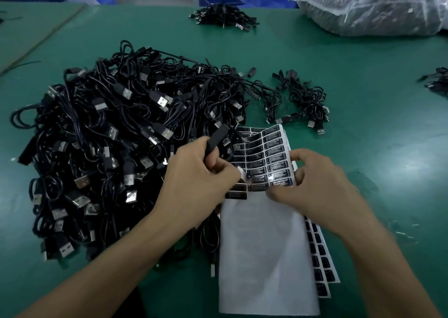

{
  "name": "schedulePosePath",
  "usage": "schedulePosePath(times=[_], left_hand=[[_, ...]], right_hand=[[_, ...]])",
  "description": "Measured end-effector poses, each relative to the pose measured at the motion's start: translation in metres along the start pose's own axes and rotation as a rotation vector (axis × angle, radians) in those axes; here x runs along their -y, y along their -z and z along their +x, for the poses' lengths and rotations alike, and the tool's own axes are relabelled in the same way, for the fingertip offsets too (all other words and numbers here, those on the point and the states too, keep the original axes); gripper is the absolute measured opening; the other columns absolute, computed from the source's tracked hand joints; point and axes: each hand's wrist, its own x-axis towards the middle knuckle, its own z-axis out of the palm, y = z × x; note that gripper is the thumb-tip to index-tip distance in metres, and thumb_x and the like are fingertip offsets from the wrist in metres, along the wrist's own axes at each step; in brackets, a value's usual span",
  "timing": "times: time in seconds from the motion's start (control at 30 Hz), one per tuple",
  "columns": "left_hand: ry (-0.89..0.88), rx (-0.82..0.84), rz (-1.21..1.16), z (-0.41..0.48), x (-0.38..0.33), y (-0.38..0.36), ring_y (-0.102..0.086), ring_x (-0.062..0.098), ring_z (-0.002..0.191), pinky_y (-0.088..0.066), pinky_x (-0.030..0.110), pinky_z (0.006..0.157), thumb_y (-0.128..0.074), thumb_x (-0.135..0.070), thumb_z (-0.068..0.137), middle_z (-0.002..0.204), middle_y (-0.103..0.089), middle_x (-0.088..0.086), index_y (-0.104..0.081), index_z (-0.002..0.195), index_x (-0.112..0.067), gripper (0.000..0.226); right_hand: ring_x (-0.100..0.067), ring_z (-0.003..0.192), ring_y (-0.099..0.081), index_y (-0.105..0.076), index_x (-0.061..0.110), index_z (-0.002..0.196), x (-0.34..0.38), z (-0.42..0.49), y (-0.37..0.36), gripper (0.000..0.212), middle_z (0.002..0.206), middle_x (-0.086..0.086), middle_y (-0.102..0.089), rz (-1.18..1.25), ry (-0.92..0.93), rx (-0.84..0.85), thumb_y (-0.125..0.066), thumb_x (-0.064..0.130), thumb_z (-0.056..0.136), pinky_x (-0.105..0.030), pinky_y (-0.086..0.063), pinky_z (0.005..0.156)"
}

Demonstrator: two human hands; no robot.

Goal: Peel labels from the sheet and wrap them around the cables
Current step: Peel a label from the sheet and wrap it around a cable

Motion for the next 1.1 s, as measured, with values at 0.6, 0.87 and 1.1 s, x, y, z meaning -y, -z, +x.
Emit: schedulePosePath(times=[0.6, 0.87, 1.1], left_hand=[[0.084, -0.081, -0.235, 0.004, -0.003, 0.005, -0.040, 0.009, 0.040, -0.035, 0.016, 0.036, -0.072, -0.004, 0.083, 0.082, -0.065, 0.025, -0.032, 0.073, -0.019, 0.044], [0.103, -0.074, -0.235, 0.005, -0.002, 0.004, -0.037, 0.011, 0.039, -0.033, 0.017, 0.035, -0.075, -0.005, 0.080, 0.059, -0.056, 0.005, -0.031, 0.073, -0.020, 0.046], [0.086, -0.070, -0.212, 0.006, -0.002, 0.005, -0.041, 0.007, 0.037, -0.035, 0.017, 0.036, -0.072, -0.019, 0.087, 0.054, -0.056, -0.008, -0.039, 0.074, -0.018, 0.036]], right_hand=[[-0.017, 0.088, -0.061, -0.068, 0.015, 0.096, 0.028, -0.006, -0.046, 0.023, 0.093, 0.004, -0.065, -0.048, 0.581, -0.357, -0.078, 0.008, 0.076, -0.039, -0.055, 0.074], [-0.024, 0.091, -0.062, -0.073, 0.008, 0.097, 0.035, -0.004, -0.052, 0.018, 0.096, -0.006, -0.068, -0.119, 0.578, -0.421, -0.075, 0.001, 0.081, -0.035, -0.051, 0.073], [-0.025, 0.094, -0.063, -0.077, 0.008, 0.100, 0.033, 0.001, -0.054, 0.016, 0.097, -0.006, -0.071, -0.121, 0.562, -0.432, -0.069, 0.006, 0.087, -0.027, -0.047, 0.079]])
